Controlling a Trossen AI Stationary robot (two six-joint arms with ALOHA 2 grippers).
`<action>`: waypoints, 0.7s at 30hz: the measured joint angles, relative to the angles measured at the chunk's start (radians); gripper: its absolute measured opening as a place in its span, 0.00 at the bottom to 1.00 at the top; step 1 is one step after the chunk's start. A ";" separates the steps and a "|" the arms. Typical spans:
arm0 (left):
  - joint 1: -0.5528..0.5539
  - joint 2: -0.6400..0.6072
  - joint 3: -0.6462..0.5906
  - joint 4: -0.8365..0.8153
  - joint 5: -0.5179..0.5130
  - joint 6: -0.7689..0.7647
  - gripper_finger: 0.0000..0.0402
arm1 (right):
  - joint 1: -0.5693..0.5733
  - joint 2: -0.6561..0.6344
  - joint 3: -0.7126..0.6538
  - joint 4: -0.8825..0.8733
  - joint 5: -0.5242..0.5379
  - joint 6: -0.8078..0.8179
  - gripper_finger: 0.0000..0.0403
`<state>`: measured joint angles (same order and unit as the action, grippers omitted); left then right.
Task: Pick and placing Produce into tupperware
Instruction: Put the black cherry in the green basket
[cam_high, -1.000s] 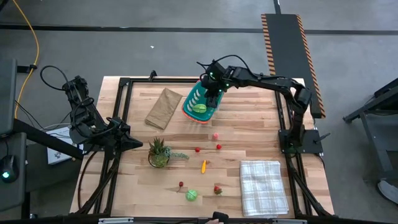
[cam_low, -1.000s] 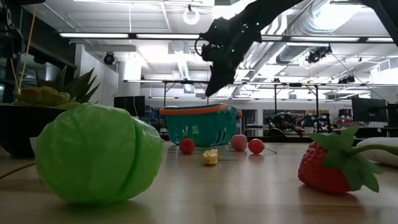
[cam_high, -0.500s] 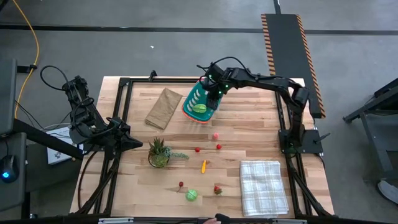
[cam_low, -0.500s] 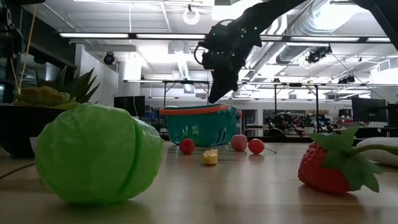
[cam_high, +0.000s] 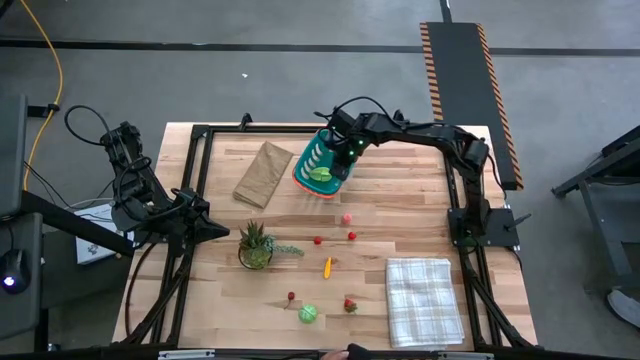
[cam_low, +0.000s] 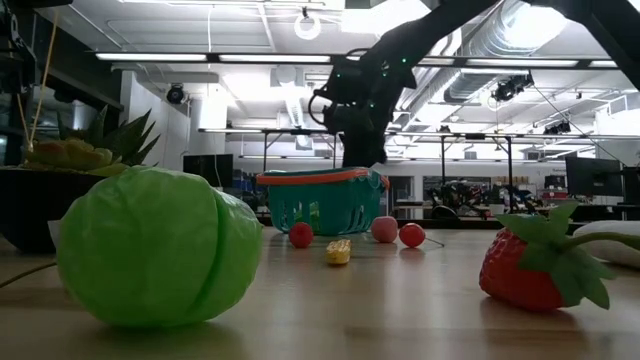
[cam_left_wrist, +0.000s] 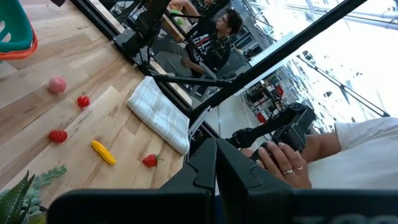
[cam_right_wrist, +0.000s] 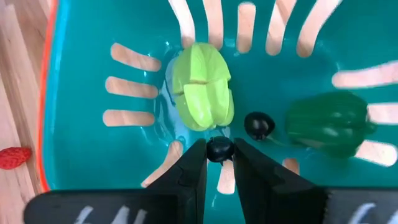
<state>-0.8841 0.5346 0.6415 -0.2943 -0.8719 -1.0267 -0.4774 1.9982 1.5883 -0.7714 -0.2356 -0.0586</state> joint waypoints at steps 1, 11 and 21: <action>0.000 0.000 0.000 0.000 0.000 0.000 0.00 | 0.000 0.005 0.000 0.001 0.000 0.009 0.14; 0.000 0.000 0.000 0.000 0.000 0.000 0.00 | 0.000 0.014 0.000 0.056 0.000 0.036 0.14; 0.000 0.000 0.000 0.000 0.000 0.000 0.00 | 0.000 0.014 0.000 0.063 0.045 0.060 0.14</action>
<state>-0.8839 0.5343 0.6415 -0.2943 -0.8719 -1.0264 -0.4774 2.0125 1.5883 -0.7081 -0.1909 0.0013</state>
